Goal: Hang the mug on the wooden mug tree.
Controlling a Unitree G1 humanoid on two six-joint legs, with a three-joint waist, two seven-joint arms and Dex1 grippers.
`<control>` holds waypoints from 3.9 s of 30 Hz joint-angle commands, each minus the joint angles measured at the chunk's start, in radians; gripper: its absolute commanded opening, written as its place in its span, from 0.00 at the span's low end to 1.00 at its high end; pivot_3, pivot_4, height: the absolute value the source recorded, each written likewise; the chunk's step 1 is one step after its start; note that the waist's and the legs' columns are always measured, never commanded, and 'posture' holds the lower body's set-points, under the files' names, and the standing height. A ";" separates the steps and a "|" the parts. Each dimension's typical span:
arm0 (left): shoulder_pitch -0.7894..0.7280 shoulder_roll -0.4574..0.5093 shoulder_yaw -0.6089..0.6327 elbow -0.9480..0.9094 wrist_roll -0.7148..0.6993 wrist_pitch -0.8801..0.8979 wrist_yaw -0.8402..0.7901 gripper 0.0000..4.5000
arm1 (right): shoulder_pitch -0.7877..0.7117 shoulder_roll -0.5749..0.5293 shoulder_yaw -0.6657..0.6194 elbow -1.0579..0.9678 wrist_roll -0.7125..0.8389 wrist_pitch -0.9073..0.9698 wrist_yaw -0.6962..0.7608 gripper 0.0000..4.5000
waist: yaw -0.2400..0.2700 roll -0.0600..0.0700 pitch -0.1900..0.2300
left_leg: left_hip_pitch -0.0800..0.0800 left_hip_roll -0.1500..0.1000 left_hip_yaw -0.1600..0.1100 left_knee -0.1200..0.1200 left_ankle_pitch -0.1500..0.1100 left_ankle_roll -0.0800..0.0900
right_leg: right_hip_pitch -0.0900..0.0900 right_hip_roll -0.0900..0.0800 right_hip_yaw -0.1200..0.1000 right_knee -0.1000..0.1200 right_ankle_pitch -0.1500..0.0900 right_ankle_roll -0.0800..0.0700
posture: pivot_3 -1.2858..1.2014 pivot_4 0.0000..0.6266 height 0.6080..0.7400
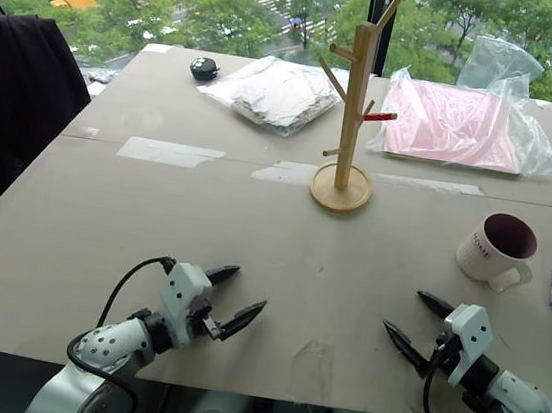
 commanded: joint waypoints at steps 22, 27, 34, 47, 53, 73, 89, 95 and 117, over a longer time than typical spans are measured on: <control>-0.007 -0.019 -0.012 0.082 -0.002 -0.063 -0.025 1.00 | -0.011 0.009 0.004 0.026 -0.005 -0.021 -0.009 0.99 | 0.001 0.000 0.000 | 0.000 0.000 -0.001 0.000 0.000 0.000 | 0.000 -0.004 -0.001 0.000 0.000 0.000 | 0.52 0.24 1.00; -0.015 -0.020 -0.013 0.094 -0.002 -0.069 -0.031 1.00 | -0.009 0.011 0.001 0.026 -0.005 -0.022 -0.015 0.99 | 0.001 0.000 0.000 | 0.000 0.000 -0.001 0.000 0.000 0.000 | 0.000 -0.005 -0.001 0.000 0.000 0.000 | 0.52 0.24 1.00; -0.057 -0.021 -0.014 0.110 -0.017 -0.055 -0.049 1.00 | 0.011 0.024 -0.013 0.005 -0.005 -0.022 -0.044 0.99 | 0.001 0.000 0.000 | 0.000 -0.001 -0.001 0.000 0.000 0.000 | 0.000 -0.006 -0.003 0.000 0.000 0.000 | 0.52 0.24 1.00; -0.517 0.033 -0.151 0.039 -0.133 0.185 -0.296 1.00 | 0.126 0.201 -0.255 -0.178 0.032 0.122 -0.481 0.99 | 0.002 -0.001 0.003 | -0.011 -0.003 -0.003 0.002 0.000 0.000 | -0.007 -0.002 -0.005 -0.001 0.002 -0.004 | 0.52 0.24 1.00; -0.654 0.041 -0.184 0.030 -0.237 0.275 -0.418 1.00 | 0.083 0.274 -0.323 -0.222 0.043 0.149 -0.627 0.99 | -0.010 0.000 0.005 | -0.010 -0.002 -0.001 0.001 0.000 0.000 | -0.007 0.002 -0.002 -0.001 0.002 -0.004 | 0.52 0.24 1.00; -0.667 0.061 -0.187 0.002 -0.221 0.269 -0.420 1.00 | -0.108 0.202 -0.328 -0.014 0.046 0.131 -0.554 0.82 | -0.020 0.000 0.006 | -0.009 -0.002 -0.001 0.001 0.000 0.000 | -0.007 0.003 0.000 0.000 0.002 -0.004 | 0.52 0.24 1.00; -0.671 0.044 -0.172 -0.030 -0.241 0.298 -0.357 1.00 | -0.182 0.147 -0.298 0.062 0.042 0.136 -0.465 0.01 | -0.024 0.000 0.006 | -0.009 -0.003 0.000 0.002 0.000 0.000 | -0.007 0.003 0.001 0.001 0.003 -0.004 | 0.52 0.24 1.00; -0.623 0.013 -0.138 -0.051 -0.271 0.276 -0.314 1.00 | -0.250 0.036 -0.240 0.047 0.020 0.179 -0.390 0.01 | -0.027 0.000 0.006 | -0.008 -0.003 0.000 0.002 0.001 0.000 | -0.007 0.004 0.002 0.002 0.003 -0.004 | 0.52 0.24 1.00; -0.315 -0.319 -0.037 -0.151 -0.147 -0.153 0.071 1.00 | -1.299 -0.347 0.220 0.648 -0.193 -0.034 0.361 0.01 | -0.018 -0.003 0.011 | -0.008 -0.003 -0.001 0.005 0.000 0.000 | -0.004 0.002 -0.001 0.000 0.003 -0.004 | 0.52 0.24 1.00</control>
